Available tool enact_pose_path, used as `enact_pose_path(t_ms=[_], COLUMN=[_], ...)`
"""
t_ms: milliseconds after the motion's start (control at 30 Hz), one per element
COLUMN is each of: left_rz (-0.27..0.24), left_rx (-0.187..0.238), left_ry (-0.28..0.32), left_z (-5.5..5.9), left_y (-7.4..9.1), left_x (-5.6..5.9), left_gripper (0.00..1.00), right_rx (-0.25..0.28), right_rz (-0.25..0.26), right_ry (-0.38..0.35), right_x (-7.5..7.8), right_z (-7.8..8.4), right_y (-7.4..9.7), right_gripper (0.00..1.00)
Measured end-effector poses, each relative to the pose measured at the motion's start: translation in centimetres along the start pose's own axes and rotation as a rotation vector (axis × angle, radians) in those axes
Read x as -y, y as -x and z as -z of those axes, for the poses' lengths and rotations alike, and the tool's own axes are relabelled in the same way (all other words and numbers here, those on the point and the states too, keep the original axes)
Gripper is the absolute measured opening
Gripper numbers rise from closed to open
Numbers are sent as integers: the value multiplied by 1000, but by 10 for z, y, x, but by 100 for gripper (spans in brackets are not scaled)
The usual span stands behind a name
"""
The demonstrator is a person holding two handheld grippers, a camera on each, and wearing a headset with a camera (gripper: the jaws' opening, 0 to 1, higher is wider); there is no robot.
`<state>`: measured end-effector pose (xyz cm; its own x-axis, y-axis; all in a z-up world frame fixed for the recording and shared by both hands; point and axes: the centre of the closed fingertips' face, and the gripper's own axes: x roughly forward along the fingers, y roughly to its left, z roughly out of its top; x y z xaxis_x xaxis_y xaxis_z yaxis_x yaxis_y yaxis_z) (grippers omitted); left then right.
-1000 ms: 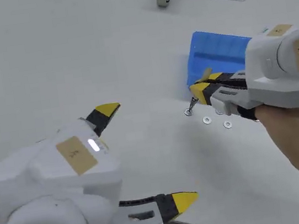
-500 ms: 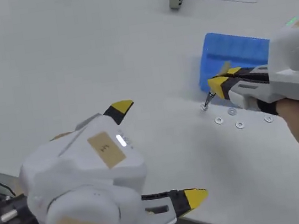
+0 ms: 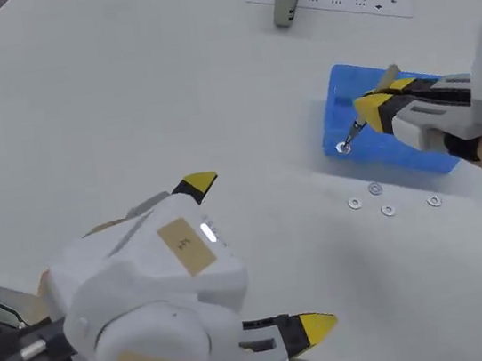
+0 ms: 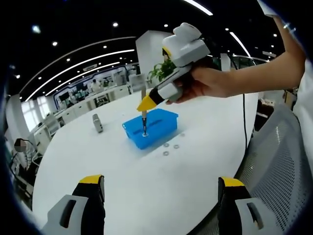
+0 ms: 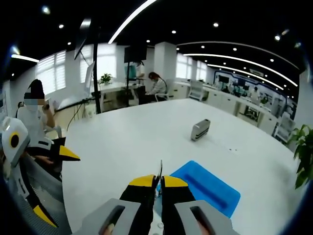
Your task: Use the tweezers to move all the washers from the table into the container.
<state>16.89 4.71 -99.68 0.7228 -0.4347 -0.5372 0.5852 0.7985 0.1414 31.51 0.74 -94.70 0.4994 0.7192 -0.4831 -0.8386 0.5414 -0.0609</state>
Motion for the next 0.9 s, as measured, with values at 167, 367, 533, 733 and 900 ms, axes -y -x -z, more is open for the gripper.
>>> enact_pose_path(t_ms=[167, 367, 533, 733, 900], left_rz=[-3, -8, -10, -18, -22], left_rx=[-15, -31, -43, -45, -49], left_ry=[-7, -14, -14, -36, -46], left_z=[2, 5, 8, 7, 8], left_y=[-1, -1, -1, -1, -1], left_x=[0, -1, -1, -1, -1], left_gripper=[99, 97, 97, 98, 99], right_rx=[32, 55, 49, 14, -17], right_rz=[33, 74, 124, 129, 126], right_ry=[-12, -25, -26, -48, -45], right_x=[14, 32, 46, 53, 51], right_z=[-10, -15, -4, 13, 26], right_y=[-1, -9, -27, -45, -52], right_gripper=[0, 0, 0, 0, 0])
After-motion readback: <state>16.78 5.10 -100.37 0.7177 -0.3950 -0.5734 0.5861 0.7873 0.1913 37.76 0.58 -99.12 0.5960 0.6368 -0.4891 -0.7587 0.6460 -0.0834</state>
